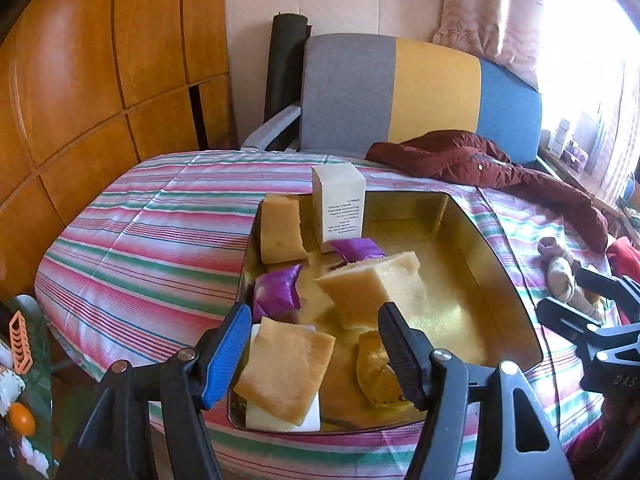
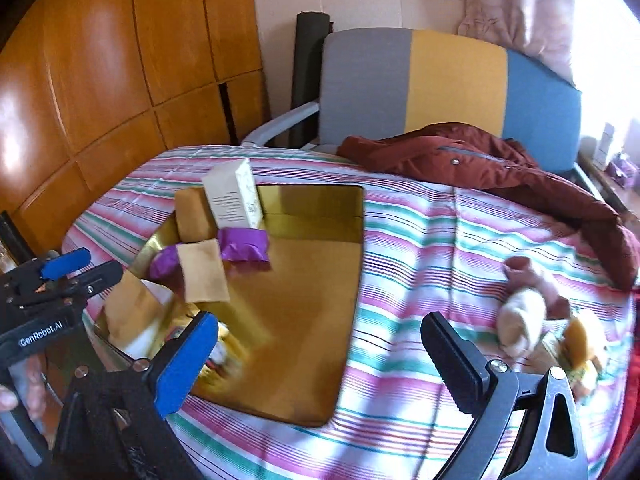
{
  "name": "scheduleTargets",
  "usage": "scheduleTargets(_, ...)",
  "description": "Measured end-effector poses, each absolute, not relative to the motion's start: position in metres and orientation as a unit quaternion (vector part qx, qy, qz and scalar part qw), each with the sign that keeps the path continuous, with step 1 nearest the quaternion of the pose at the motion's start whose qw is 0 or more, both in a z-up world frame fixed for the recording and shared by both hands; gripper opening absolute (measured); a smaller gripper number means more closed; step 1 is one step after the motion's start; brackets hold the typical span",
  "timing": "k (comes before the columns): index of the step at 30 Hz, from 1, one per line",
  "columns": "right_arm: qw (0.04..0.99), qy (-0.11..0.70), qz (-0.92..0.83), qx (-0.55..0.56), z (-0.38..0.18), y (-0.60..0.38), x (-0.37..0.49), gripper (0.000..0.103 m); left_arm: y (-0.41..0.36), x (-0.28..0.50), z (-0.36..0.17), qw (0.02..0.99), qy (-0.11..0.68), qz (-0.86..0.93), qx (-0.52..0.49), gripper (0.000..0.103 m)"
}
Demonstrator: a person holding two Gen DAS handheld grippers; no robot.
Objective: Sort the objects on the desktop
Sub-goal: 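Withdraw both grippers from the tray toward the sock and cracker packets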
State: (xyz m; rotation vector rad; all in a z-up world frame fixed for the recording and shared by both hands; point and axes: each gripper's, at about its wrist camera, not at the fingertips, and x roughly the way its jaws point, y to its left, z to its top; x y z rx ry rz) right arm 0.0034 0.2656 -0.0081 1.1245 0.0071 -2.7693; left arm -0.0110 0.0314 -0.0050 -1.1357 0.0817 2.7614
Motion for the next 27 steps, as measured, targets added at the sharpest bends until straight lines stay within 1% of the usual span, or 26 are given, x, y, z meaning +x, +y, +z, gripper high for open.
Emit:
scheduleTargets(6, 0.040, -0.005, -0.924, 0.379, -0.008, 0.295, 0.016, 0.102, 0.044, -0.004, 0.000, 0.094, 0.049, 0.925, -0.364, 0.066)
scheduleTargets(9, 0.020, -0.020, -0.921, 0.388, -0.011, 0.315, 0.023, 0.102, 0.051, 0.000, 0.004, 0.120, 0.051, 0.925, -0.357, 0.066)
scheduleTargets(12, -0.015, -0.052, -0.915, 0.400, -0.014, 0.348, 0.033, 0.102, 0.062, 0.004, 0.006, 0.164, 0.041, 0.917, -0.361, 0.066)
scheduleTargets(20, -0.128, -0.145, -0.895, 0.402, -0.011, 0.443, 0.072, 0.102, 0.102, 0.012, 0.005, 0.250, 0.045, 0.895, -0.366, 0.066)
scheduleTargets(24, -0.172, -0.178, -0.882, 0.401, -0.010, 0.479, 0.085, 0.103, 0.130, 0.024, 0.005, 0.291, 0.073, 0.883, -0.362, 0.066)
scheduleTargets(27, -0.176, -0.218, -0.872, 0.401, -0.010, 0.501, 0.088, 0.103, 0.154, 0.030, 0.000, 0.321, 0.090, 0.868, -0.368, 0.066)
